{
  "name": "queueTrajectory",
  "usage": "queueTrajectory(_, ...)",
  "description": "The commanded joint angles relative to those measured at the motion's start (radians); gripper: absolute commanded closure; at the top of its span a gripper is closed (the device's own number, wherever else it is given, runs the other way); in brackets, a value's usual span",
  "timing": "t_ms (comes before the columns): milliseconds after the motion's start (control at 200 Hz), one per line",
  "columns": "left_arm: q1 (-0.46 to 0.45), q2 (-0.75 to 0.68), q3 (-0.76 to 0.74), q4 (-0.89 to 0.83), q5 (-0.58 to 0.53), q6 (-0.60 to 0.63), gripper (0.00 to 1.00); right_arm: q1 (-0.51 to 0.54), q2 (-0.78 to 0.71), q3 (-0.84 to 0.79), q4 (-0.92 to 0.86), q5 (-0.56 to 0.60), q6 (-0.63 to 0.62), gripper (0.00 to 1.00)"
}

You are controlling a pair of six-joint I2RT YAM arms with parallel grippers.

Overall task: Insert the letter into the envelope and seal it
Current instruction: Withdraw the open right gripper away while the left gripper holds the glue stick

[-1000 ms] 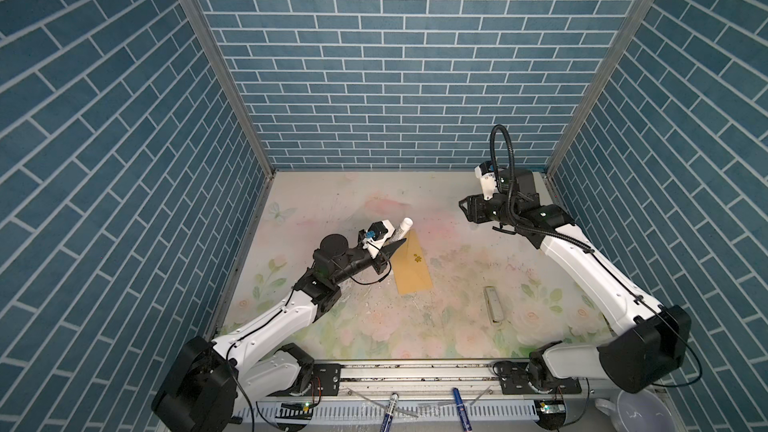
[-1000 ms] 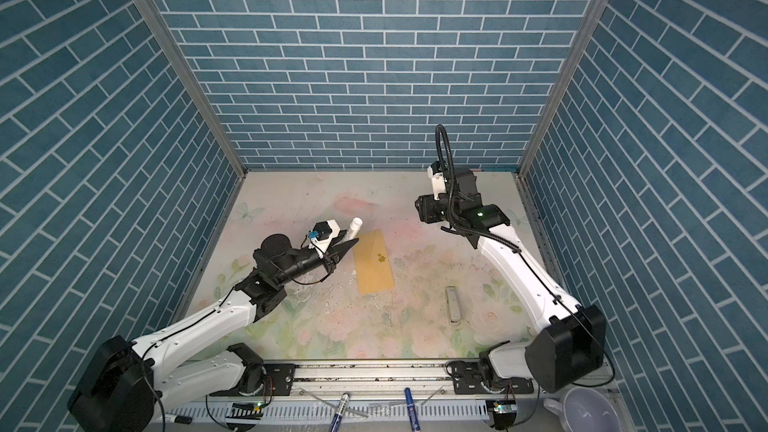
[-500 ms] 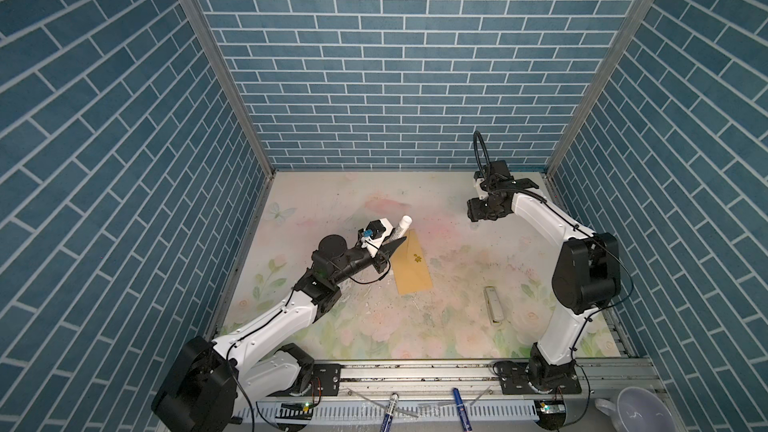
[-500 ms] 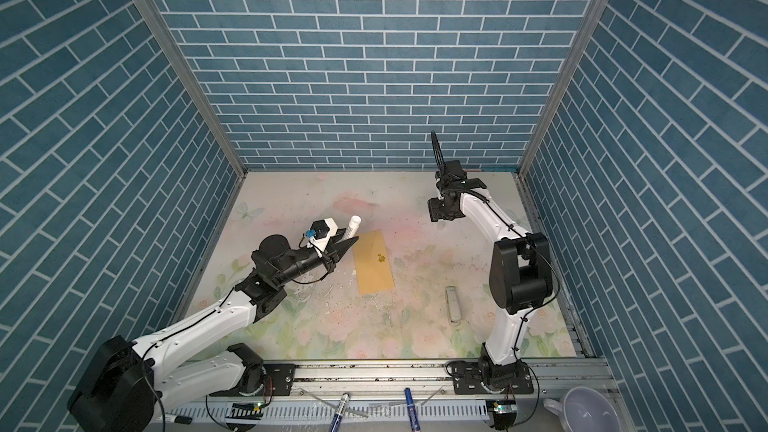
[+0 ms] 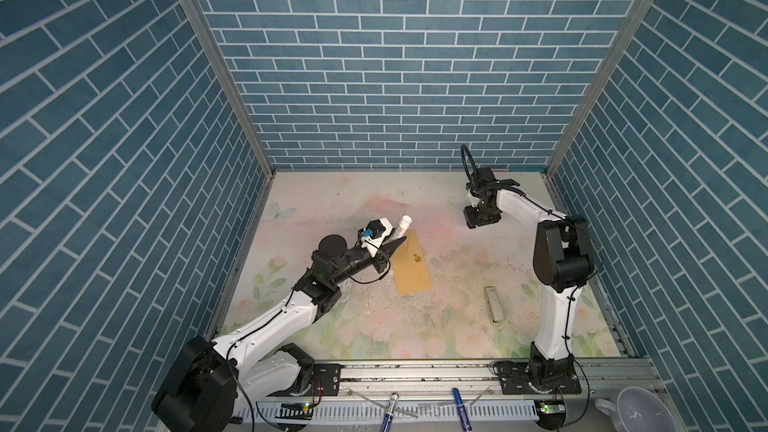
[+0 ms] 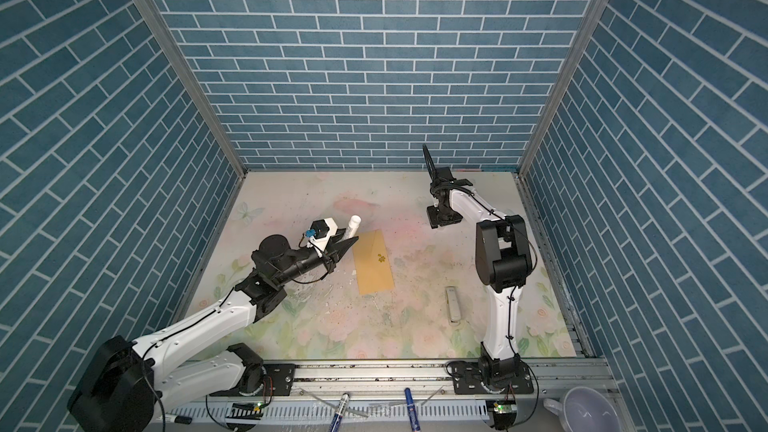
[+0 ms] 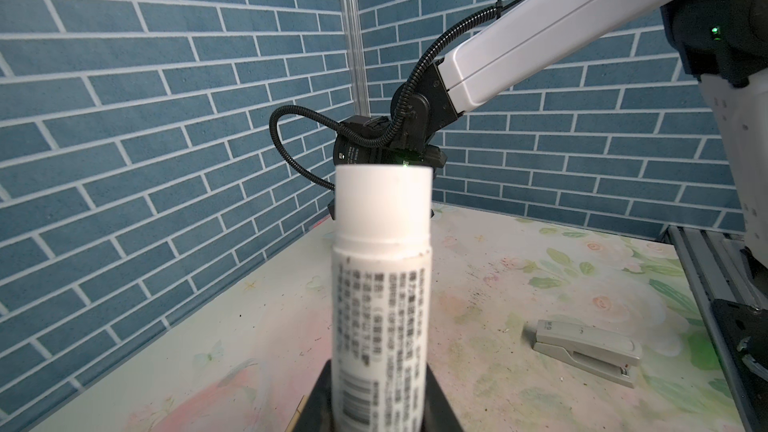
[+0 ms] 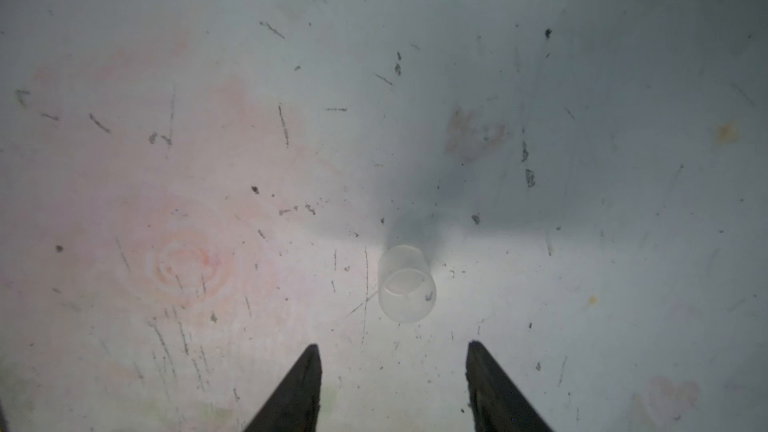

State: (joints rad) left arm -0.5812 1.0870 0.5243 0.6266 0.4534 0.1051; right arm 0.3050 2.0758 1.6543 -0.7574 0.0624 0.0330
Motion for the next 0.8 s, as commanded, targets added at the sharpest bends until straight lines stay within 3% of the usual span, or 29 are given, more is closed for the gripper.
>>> queueTrajectory(0, -0.002, -0.009, -0.019, 0.03, 0.011, -0.008, 1.0, -0.009, 0.041, 0.063, -0.021, 0.026, -0.033, 0.46)
queueTrajectory(335, -0.002, -0.009, -0.021, 0.03, 0.008, -0.008, 1.0, -0.016, 0.105, 0.095, -0.014, 0.02, -0.03, 0.54)
queueTrajectory(795, -0.002, 0.005, -0.02, 0.037, 0.006, -0.005, 1.0, -0.021, 0.144, 0.111, -0.017, 0.014, -0.024, 0.75)
